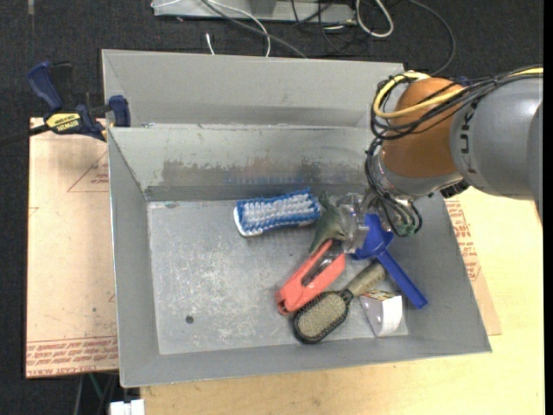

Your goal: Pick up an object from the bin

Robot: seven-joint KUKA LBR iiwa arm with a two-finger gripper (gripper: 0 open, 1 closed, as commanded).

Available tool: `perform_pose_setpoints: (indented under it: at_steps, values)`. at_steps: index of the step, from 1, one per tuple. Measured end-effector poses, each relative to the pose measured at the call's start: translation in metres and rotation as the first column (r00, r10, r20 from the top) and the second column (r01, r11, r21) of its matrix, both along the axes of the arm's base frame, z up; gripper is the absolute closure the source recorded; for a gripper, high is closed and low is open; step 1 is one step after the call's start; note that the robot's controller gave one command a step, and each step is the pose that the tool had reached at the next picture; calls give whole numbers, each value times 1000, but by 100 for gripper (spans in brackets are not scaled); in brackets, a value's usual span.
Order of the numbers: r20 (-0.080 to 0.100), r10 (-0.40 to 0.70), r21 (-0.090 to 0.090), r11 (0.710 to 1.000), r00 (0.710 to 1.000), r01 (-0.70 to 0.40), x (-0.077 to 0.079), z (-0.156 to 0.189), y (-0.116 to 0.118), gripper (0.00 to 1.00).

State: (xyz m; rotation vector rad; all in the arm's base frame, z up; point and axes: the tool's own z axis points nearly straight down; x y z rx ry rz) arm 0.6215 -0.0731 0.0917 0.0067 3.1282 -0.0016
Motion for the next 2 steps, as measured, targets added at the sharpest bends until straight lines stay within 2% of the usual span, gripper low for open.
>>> perform_pose_setpoints:
  at_steps: [1,2]
  values:
    - [0,0,0,1000,1000,0,0,0,0,100]
    - [3,247,-9,969,969,-247,23,-16,37,100]
